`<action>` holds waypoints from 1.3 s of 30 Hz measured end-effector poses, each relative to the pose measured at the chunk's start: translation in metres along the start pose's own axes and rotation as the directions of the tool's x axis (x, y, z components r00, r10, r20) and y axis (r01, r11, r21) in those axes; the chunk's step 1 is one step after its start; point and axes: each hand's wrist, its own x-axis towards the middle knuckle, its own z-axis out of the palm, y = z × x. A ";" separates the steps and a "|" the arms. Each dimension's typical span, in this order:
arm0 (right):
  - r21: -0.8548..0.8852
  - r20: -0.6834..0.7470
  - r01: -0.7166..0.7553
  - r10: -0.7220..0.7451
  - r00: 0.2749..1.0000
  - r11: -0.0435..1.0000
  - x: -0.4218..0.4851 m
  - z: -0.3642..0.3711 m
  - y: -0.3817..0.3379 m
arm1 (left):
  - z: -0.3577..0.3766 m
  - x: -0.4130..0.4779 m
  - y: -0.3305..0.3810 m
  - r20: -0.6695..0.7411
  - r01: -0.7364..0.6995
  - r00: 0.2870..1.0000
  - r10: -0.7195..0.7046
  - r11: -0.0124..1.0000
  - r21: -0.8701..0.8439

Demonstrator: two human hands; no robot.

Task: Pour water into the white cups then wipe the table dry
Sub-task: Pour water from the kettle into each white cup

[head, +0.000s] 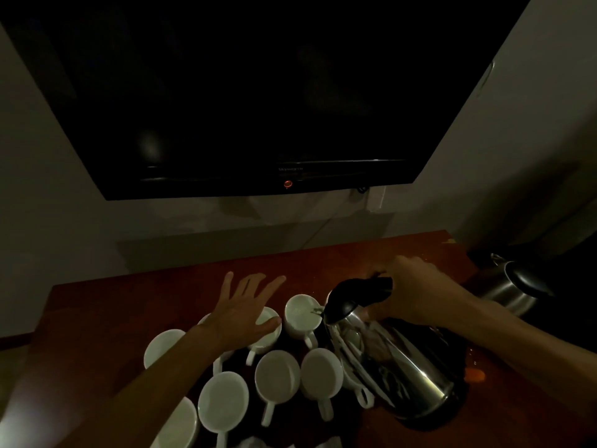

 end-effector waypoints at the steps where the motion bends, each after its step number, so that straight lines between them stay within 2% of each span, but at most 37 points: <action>1: -0.003 -0.004 -0.001 0.001 1.000 1.000 0.000 0.001 0.001 | 0.000 0.000 0.001 -0.004 -0.003 1.000 0.003 1.000 0.001; 17: 0.082 -0.066 -0.008 0.013 0.998 0.997 -0.024 -0.015 0.013 | -0.005 0.001 0.013 0.016 -0.053 0.999 0.052 0.998 0.044; 29: 0.230 -0.214 0.080 -0.030 0.976 0.970 -0.056 -0.013 0.018 | -0.014 0.002 0.023 0.025 -0.063 0.998 0.062 0.996 0.058; 39: 0.308 -0.270 0.117 -0.031 0.962 0.944 -0.065 -0.012 0.016 | -0.020 0.003 0.031 -0.003 -0.081 0.997 0.081 0.993 0.085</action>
